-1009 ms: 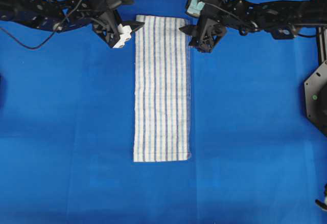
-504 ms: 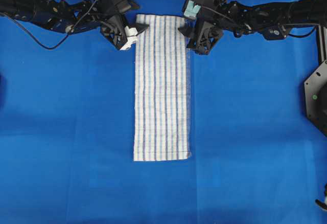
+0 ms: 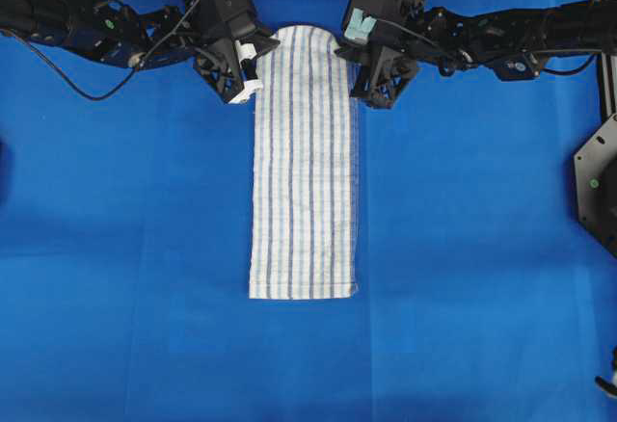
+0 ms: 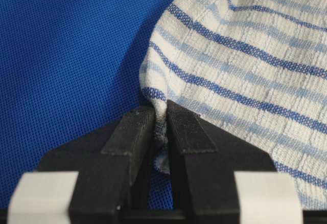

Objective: Fold the blue towel.
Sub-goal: 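Pull the top corners down toward the bottom end, folding the strip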

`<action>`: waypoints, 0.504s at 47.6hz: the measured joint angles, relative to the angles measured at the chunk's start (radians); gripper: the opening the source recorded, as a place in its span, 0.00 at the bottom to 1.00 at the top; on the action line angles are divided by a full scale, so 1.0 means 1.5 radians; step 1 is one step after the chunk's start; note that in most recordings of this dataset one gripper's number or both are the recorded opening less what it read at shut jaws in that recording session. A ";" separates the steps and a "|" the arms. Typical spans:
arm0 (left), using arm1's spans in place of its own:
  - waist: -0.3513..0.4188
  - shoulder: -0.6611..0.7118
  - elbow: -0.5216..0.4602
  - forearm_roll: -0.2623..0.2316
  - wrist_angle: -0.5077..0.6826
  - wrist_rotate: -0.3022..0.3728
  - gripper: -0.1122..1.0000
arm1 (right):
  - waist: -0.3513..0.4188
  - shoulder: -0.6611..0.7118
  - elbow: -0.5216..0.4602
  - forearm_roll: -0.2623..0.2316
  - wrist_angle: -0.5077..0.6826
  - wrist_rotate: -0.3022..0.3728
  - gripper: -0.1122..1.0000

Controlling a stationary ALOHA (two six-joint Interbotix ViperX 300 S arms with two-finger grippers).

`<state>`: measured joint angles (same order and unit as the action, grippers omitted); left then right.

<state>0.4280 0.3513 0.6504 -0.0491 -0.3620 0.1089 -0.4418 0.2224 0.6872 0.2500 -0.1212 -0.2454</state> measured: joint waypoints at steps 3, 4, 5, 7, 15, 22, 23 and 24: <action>-0.002 -0.002 0.000 0.000 0.001 0.001 0.14 | 0.000 -0.001 -0.001 0.001 0.000 0.000 0.40; -0.002 -0.003 0.001 0.000 0.002 0.002 0.14 | 0.000 -0.001 -0.001 0.001 0.000 0.000 0.40; -0.002 -0.005 0.003 0.000 0.003 0.003 0.14 | 0.000 -0.001 0.000 0.001 0.001 0.000 0.40; -0.002 -0.010 0.007 0.000 0.006 0.004 0.14 | 0.000 -0.004 0.000 0.001 0.001 -0.001 0.40; -0.002 -0.051 0.012 0.000 0.036 0.015 0.14 | 0.000 -0.049 0.003 0.000 0.021 -0.003 0.40; -0.003 -0.085 0.013 0.000 0.053 0.030 0.14 | -0.001 -0.085 0.006 0.001 0.033 -0.003 0.40; -0.003 -0.086 0.013 0.000 0.053 0.030 0.14 | -0.001 -0.087 0.007 0.001 0.034 -0.003 0.40; -0.004 -0.088 0.013 0.000 0.054 0.031 0.14 | -0.001 -0.088 0.007 0.001 0.034 -0.003 0.40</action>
<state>0.4218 0.2194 0.6703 -0.0491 -0.2807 0.1549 -0.4433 0.0905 0.6980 0.2516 -0.0706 -0.2500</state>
